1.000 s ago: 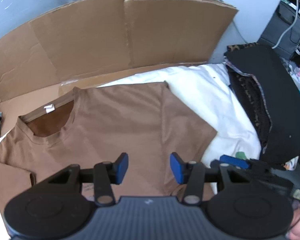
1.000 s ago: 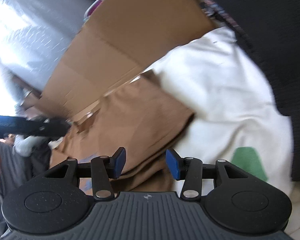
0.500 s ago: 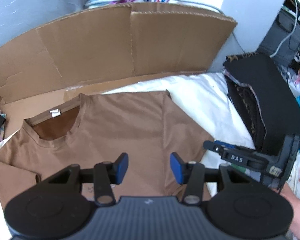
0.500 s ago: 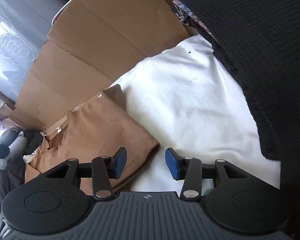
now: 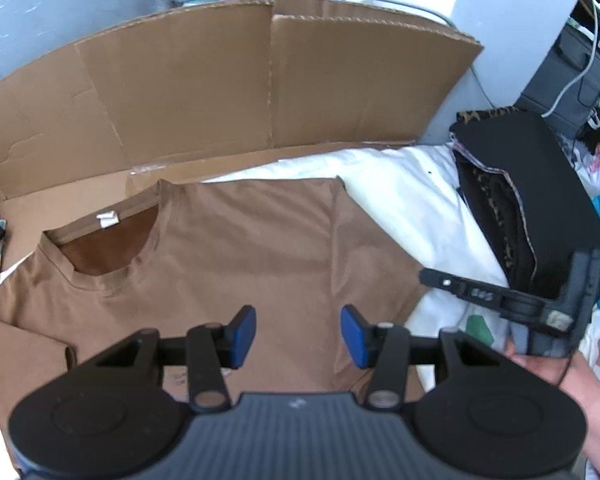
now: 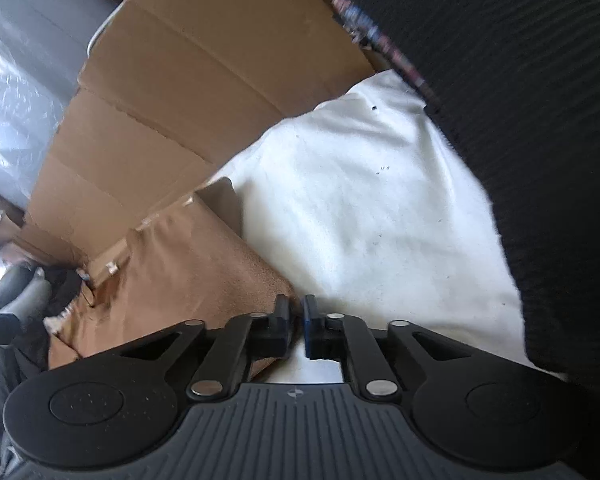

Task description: Fold clothes

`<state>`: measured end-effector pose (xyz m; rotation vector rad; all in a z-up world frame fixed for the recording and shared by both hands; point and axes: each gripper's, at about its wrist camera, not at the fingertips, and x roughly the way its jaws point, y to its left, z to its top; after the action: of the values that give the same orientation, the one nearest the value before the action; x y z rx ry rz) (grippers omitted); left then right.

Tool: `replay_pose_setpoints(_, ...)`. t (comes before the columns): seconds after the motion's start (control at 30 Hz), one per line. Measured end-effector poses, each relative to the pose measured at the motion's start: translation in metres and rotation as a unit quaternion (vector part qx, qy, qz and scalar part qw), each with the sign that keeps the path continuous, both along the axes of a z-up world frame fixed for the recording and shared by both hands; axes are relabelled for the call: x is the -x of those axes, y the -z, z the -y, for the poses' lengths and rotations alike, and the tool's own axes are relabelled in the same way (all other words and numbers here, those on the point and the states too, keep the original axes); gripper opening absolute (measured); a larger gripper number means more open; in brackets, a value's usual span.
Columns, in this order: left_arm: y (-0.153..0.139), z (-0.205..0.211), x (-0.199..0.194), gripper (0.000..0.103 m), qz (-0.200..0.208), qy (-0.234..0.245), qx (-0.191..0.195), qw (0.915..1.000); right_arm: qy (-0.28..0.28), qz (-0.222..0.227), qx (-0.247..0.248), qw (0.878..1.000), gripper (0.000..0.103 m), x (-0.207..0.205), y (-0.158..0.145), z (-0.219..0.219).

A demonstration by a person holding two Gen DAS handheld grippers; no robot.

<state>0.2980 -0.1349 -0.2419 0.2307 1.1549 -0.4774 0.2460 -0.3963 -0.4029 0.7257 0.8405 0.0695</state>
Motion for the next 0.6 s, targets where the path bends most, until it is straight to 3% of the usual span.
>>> replay_pose_setpoints(0.23, -0.012, -0.011, -0.007, 0.05, 0.007, -0.017, 0.0, 0.9998, 0.017, 0.03, -0.087, 0.996, 0.002, 0.007, -0.025, 0.007)
replay_pose_setpoints(0.6, -0.023, -0.006, -0.007, 0.05, 0.025, -0.002, 0.013, 0.9996, -0.04, 0.062, -0.137, 0.988, 0.002, -0.02, -0.064, -0.034)
